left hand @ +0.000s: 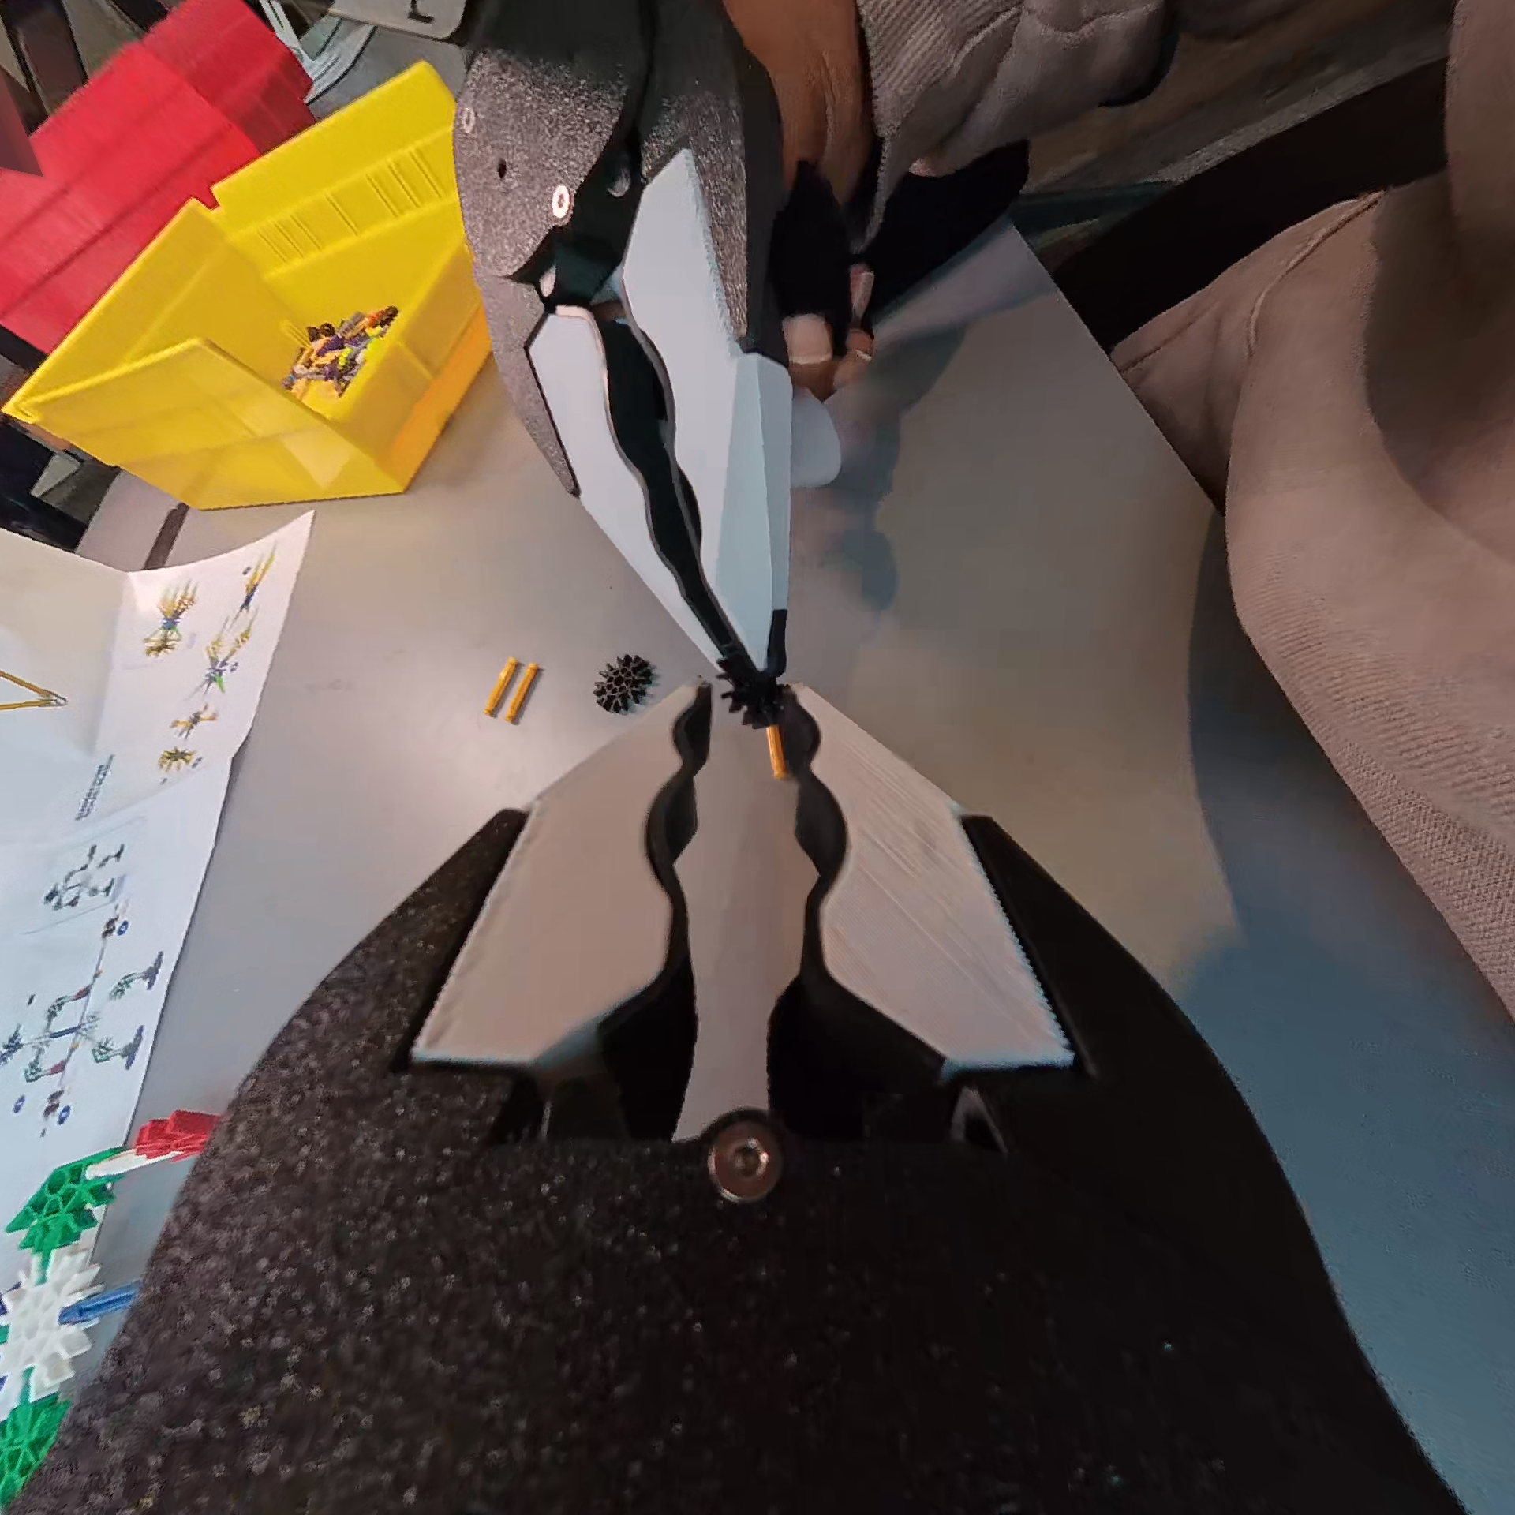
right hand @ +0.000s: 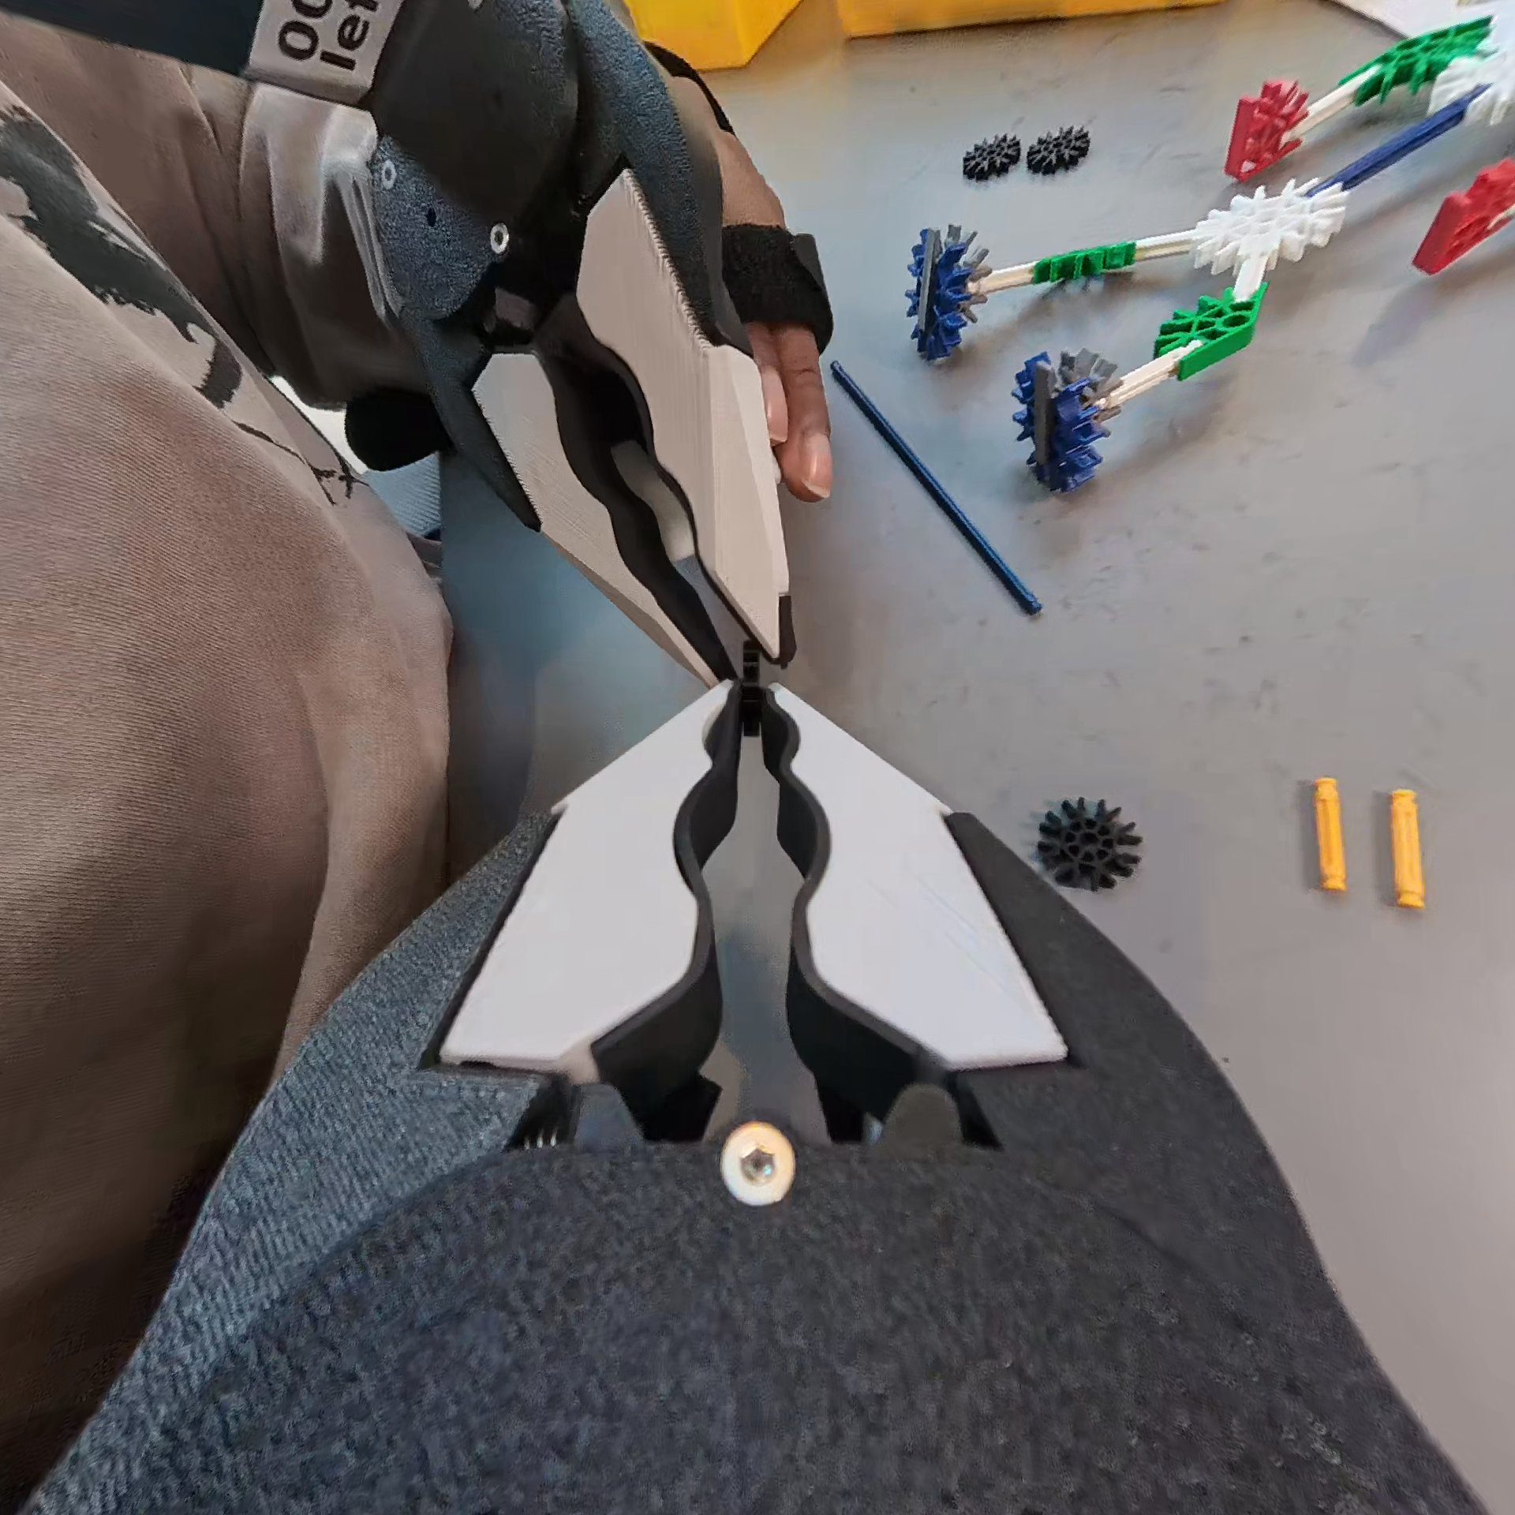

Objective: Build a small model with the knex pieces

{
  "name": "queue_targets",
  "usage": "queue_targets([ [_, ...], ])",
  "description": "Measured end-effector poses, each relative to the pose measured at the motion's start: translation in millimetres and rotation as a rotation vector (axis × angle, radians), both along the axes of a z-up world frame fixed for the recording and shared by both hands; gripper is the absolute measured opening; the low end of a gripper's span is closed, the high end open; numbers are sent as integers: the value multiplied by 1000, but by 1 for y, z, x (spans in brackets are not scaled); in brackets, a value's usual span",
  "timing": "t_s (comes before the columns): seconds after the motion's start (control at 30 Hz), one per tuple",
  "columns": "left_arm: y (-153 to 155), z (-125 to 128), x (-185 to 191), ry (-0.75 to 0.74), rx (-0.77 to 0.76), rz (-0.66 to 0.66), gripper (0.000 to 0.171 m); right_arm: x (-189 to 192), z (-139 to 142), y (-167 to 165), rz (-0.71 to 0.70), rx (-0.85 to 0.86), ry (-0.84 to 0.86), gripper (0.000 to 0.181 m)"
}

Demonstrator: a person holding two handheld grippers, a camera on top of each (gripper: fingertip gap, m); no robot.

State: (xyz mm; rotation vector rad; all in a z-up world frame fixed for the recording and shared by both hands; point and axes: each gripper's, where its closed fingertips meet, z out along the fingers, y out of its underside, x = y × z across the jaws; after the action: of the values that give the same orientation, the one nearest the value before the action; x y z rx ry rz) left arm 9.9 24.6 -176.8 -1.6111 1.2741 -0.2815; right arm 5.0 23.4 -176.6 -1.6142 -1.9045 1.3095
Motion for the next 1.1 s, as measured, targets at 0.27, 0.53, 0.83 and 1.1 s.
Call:
queue_targets([
  [0.27,-1,-6,-5,-185,-371,43,17,-2,-9,-5,3,356,6,2],
  [0.53,-14,-31,-4,-24,-404,-11,3,-4,-34,-10,-83,425,-73,2],
  [0.83,-21,-35,0,5,-426,-129,2,7,-23,4,177,411,-63,11],
  [1.1,-21,-36,0,37,-465,-237,2,-1,-45,13,408,389,-175,6],
])
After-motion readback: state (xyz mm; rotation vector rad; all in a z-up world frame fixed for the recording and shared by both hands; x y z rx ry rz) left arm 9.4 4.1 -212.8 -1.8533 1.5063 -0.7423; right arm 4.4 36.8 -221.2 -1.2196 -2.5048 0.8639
